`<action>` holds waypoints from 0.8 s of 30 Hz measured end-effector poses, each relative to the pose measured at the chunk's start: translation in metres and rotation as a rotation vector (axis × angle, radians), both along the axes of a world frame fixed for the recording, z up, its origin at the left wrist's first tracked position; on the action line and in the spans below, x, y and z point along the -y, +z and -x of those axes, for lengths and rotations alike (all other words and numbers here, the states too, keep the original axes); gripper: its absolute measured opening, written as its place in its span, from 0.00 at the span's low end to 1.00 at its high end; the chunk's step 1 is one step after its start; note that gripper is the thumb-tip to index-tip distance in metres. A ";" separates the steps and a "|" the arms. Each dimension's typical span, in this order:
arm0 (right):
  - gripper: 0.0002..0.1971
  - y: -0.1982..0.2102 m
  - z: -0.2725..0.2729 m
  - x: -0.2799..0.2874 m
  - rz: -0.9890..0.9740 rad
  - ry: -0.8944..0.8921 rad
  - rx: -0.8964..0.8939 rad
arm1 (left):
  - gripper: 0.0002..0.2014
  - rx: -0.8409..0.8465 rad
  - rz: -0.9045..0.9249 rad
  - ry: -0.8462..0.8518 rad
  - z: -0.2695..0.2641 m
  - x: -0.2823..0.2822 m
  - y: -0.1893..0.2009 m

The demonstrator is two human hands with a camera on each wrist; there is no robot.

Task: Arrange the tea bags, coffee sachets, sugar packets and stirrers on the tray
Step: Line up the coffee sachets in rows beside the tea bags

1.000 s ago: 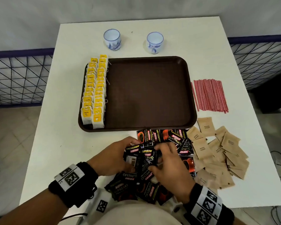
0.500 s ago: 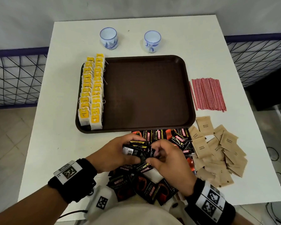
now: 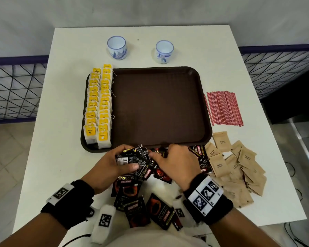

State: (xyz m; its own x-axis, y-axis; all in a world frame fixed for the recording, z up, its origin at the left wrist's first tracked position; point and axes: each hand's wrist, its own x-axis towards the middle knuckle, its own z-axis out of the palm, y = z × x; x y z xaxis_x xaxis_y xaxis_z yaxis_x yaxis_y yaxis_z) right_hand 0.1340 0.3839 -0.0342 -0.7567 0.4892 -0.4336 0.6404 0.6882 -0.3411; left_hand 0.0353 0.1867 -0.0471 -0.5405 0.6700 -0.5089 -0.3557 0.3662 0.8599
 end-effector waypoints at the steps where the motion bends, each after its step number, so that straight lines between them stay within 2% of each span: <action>1: 0.30 -0.001 0.002 0.000 0.029 -0.021 0.016 | 0.17 0.006 0.002 -0.007 0.000 0.002 -0.002; 4: 0.22 0.000 0.005 -0.001 0.159 -0.072 0.020 | 0.19 0.026 0.006 -0.043 -0.003 0.002 -0.005; 10: 0.08 0.011 0.003 -0.014 0.420 -0.123 -0.117 | 0.20 0.047 -0.033 -0.043 0.002 0.005 -0.004; 14: 0.06 0.034 0.002 -0.025 0.532 -0.210 -0.208 | 0.18 0.025 -0.068 -0.016 0.016 0.012 0.002; 19: 0.10 0.043 0.020 -0.043 0.409 -0.106 -0.323 | 0.20 0.012 -0.109 0.034 0.031 0.010 0.009; 24: 0.14 0.048 0.062 -0.053 0.420 -0.101 -0.391 | 0.21 0.001 -0.063 0.064 0.043 0.010 0.011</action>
State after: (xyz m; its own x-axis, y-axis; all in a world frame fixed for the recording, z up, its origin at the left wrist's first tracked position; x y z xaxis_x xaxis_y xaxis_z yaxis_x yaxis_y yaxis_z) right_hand 0.0724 0.4372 0.0138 -0.8582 0.4135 -0.3042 0.4675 0.3847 -0.7959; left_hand -0.0078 0.1767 -0.0360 -0.5831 0.6645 -0.4674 -0.3773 0.2880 0.8802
